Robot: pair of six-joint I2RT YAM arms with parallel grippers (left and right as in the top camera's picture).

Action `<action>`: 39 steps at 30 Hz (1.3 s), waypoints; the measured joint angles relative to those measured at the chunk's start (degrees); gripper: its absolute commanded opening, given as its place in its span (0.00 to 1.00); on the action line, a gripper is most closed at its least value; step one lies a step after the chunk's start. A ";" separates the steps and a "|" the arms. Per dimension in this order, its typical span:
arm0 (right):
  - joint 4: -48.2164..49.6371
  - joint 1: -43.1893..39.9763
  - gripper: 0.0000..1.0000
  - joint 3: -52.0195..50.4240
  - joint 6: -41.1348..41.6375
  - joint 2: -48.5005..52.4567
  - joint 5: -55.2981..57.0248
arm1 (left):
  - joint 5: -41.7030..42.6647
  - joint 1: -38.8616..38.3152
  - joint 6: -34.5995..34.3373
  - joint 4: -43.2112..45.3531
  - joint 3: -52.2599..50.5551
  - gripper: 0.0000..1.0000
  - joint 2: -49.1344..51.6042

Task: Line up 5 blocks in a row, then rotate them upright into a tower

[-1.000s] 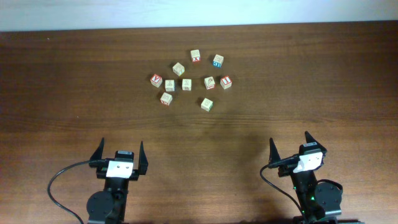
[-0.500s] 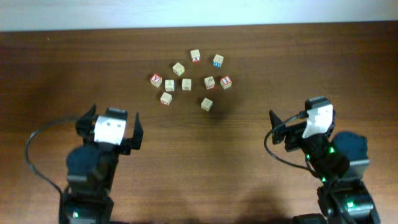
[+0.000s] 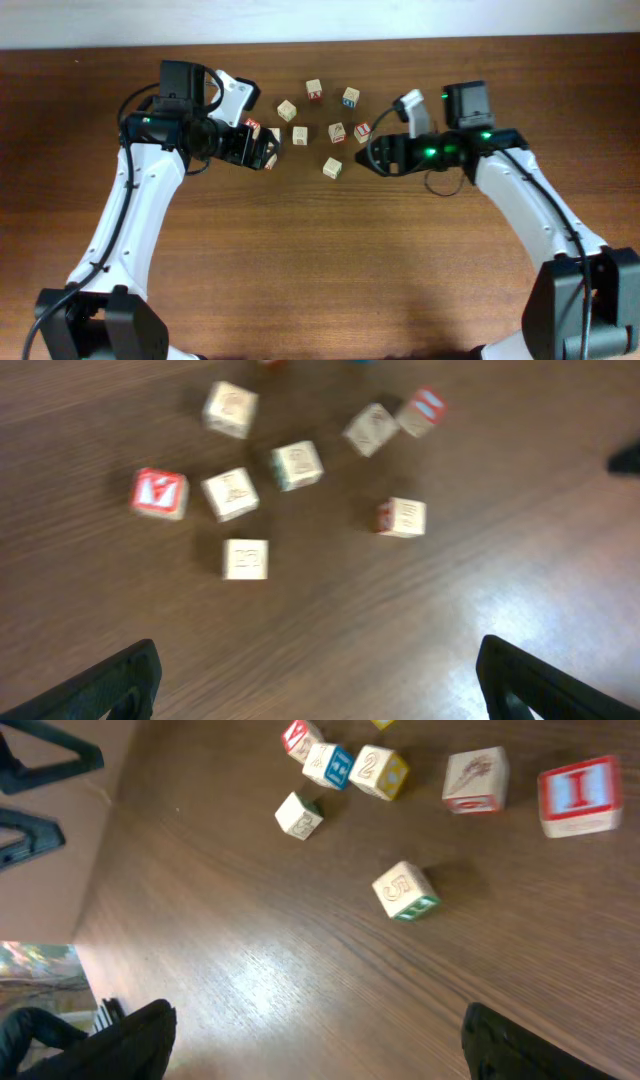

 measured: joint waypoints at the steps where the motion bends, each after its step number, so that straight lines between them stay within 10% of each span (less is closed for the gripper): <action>1: -2.34 3.54 0.81 2.78 4.20 0.44 5.77 | -5.77 0.31 -4.57 0.20 0.00 0.99 0.00; 4: -0.87 18.03 0.73 10.78 22.53 2.19 36.33 | -30.34 3.63 -19.45 0.07 0.04 0.99 0.00; 9: 2.25 20.85 0.66 14.86 33.75 19.71 45.97 | -33.68 5.01 -21.46 0.20 0.09 0.99 0.11; 20: -1.46 21.33 0.32 15.87 19.19 25.27 46.27 | -33.68 5.05 -21.46 0.20 0.09 0.99 0.11; 26: -29.68 21.55 0.24 26.05 19.19 24.11 40.44 | -33.68 5.05 -21.49 0.22 0.09 0.99 0.22; 33: -23.21 21.59 0.59 14.03 25.33 22.80 38.25 | -33.68 5.05 -21.64 0.20 0.11 0.99 0.20; 39: -23.69 13.60 0.71 36.65 10.75 23.54 40.41 | -33.73 5.05 -21.64 0.13 0.11 0.99 0.20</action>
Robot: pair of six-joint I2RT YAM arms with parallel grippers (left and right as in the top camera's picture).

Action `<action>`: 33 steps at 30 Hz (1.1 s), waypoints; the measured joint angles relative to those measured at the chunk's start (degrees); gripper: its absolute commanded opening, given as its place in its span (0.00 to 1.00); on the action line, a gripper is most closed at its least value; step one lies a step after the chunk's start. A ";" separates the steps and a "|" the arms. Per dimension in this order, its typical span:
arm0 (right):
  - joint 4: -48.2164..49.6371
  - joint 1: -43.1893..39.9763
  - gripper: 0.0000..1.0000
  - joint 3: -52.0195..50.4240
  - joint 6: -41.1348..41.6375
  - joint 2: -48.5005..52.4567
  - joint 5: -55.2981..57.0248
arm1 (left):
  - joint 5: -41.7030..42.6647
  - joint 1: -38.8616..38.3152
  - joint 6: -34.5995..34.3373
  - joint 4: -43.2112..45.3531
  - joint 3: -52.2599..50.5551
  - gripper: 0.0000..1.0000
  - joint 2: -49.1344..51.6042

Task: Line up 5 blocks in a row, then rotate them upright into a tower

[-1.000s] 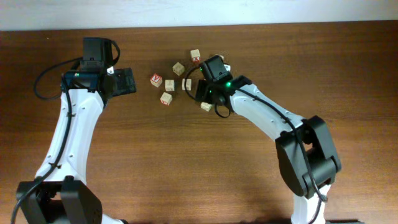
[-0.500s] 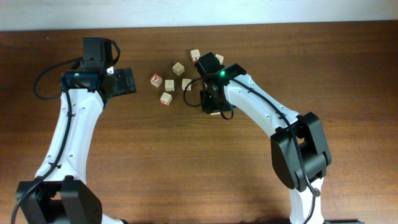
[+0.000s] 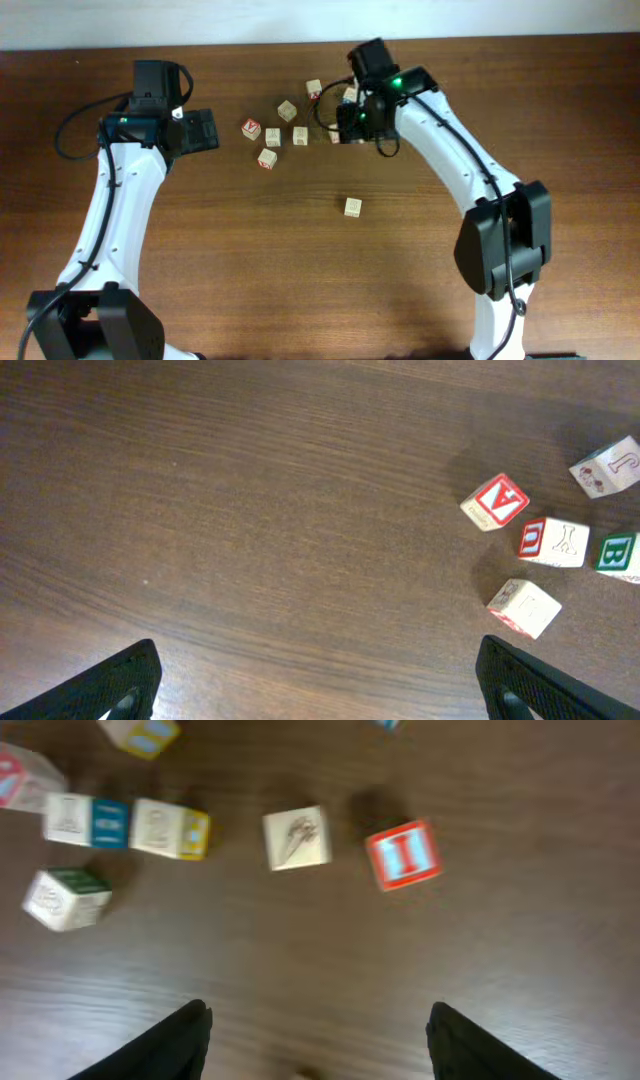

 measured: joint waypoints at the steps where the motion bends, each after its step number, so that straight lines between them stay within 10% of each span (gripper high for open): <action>1: 3.39 -0.17 0.70 -0.04 -3.93 0.13 2.14 | 0.00 0.00 0.00 0.04 0.00 0.99 0.02; 6: 12.57 -2.89 0.64 -0.02 -19.17 10.60 5.68 | -0.13 0.00 0.00 0.09 0.00 0.99 0.02; 8: 14.53 -3.23 0.39 -0.02 -21.24 13.07 4.55 | -0.13 0.00 0.00 0.07 0.00 0.99 0.02; 12: 15.23 -3.23 0.21 0.02 -18.40 13.97 3.93 | -0.13 0.00 0.00 0.09 0.00 0.99 0.02; 19: -13.29 0.48 0.19 13.70 -0.04 5.27 -12.35 | -0.15 0.00 0.00 0.02 0.00 0.99 0.02; 26: -6.05 11.65 0.18 -8.37 20.63 6.14 4.09 | -0.15 0.00 0.00 0.07 0.00 0.99 0.02; 33: -6.91 11.69 0.36 -9.79 23.15 6.10 5.46 | -0.15 0.00 0.00 0.07 0.00 0.99 0.02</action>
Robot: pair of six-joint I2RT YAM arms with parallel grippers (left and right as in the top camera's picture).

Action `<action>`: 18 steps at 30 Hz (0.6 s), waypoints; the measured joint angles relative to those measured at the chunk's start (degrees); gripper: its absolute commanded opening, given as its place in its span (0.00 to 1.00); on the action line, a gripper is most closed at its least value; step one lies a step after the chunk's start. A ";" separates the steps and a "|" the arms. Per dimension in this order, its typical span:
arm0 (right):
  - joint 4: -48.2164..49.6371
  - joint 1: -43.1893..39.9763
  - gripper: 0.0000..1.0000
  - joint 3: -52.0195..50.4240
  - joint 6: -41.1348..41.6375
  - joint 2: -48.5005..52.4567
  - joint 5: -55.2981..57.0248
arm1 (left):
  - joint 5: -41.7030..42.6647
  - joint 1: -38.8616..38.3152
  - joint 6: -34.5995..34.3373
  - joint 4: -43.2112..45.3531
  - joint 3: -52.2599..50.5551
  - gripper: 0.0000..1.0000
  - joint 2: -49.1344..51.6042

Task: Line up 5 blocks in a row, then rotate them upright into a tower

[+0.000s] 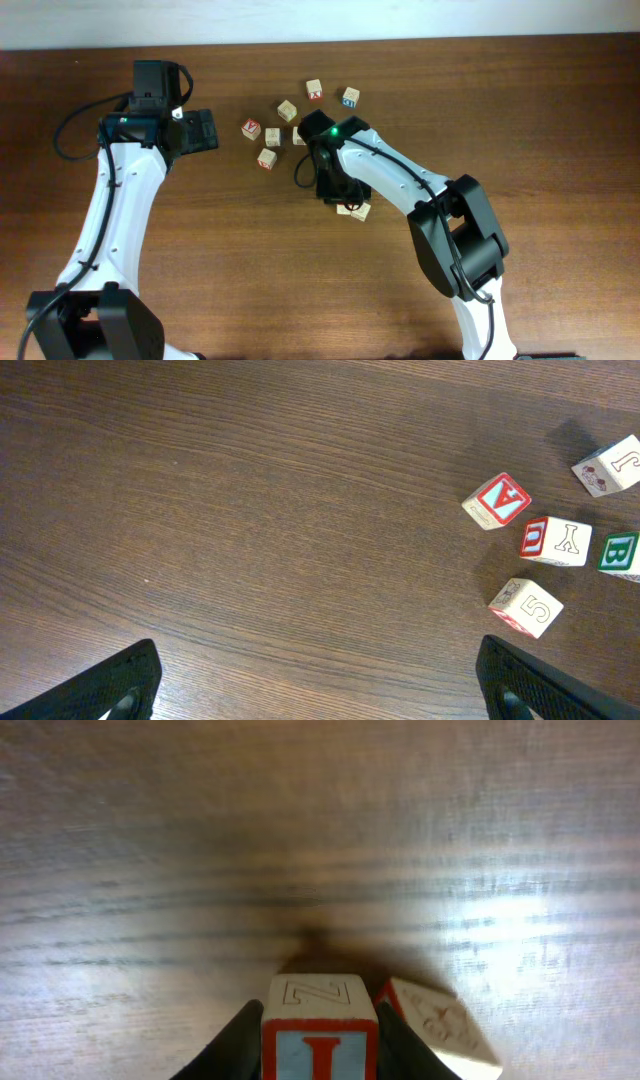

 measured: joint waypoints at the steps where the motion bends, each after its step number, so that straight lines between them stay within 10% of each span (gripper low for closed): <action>1: -1.49 0.00 0.36 -0.52 0.02 0.02 -1.44 | 0.00 0.00 0.00 0.02 0.00 0.99 0.00; 4: -3.87 0.02 0.56 -0.72 -0.83 0.02 -3.56 | 0.00 0.00 0.00 0.00 0.00 0.99 0.00; 9: -7.80 0.00 0.56 8.28 -7.08 0.15 -3.41 | 0.00 0.00 0.00 -0.02 0.00 0.99 0.00; 18: 27.06 -8.87 0.58 14.91 -37.75 10.91 0.94 | -0.20 0.00 0.00 0.02 0.00 0.99 0.04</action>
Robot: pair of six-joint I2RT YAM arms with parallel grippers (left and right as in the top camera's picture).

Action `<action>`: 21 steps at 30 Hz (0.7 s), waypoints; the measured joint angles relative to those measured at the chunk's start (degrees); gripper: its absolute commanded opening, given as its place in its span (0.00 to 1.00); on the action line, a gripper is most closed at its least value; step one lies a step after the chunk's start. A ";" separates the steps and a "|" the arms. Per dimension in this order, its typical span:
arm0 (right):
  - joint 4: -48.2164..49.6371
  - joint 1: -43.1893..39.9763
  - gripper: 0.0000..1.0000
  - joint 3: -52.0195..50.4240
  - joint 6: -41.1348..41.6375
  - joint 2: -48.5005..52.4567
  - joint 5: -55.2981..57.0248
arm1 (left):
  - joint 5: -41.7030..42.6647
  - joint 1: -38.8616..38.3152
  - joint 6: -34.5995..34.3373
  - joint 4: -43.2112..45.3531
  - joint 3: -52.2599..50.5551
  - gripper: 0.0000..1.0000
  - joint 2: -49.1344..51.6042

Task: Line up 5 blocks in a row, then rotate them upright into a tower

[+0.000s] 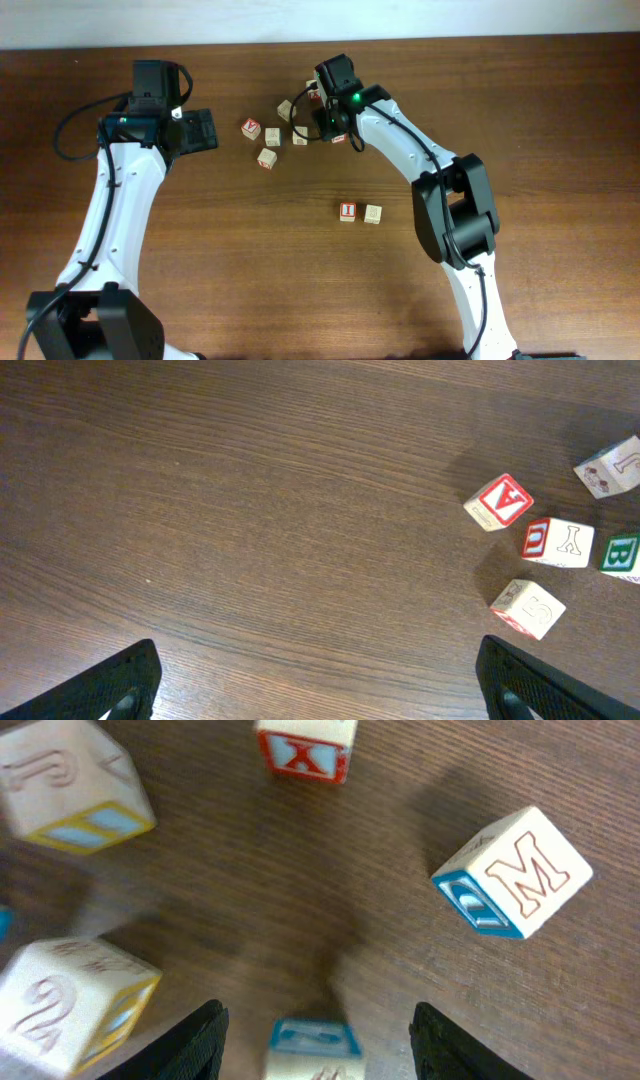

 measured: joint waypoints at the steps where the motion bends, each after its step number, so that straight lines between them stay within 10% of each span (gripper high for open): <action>1: 0.11 -0.55 0.46 0.00 -0.48 1.20 0.00 | 0.00 0.00 0.00 -0.07 0.00 0.99 0.00; 7: -6.27 -0.83 0.26 0.22 0.83 0.11 -0.04 | 0.00 0.00 0.00 -0.02 0.00 0.99 0.00; 13: -24.55 8.68 0.21 -1.25 23.30 -15.28 -11.13 | 0.02 0.00 0.00 -0.02 0.00 0.99 0.00; 21: -13.31 13.20 0.26 -23.06 36.79 -14.43 -1.07 | 0.00 0.00 0.00 0.02 0.00 0.99 0.00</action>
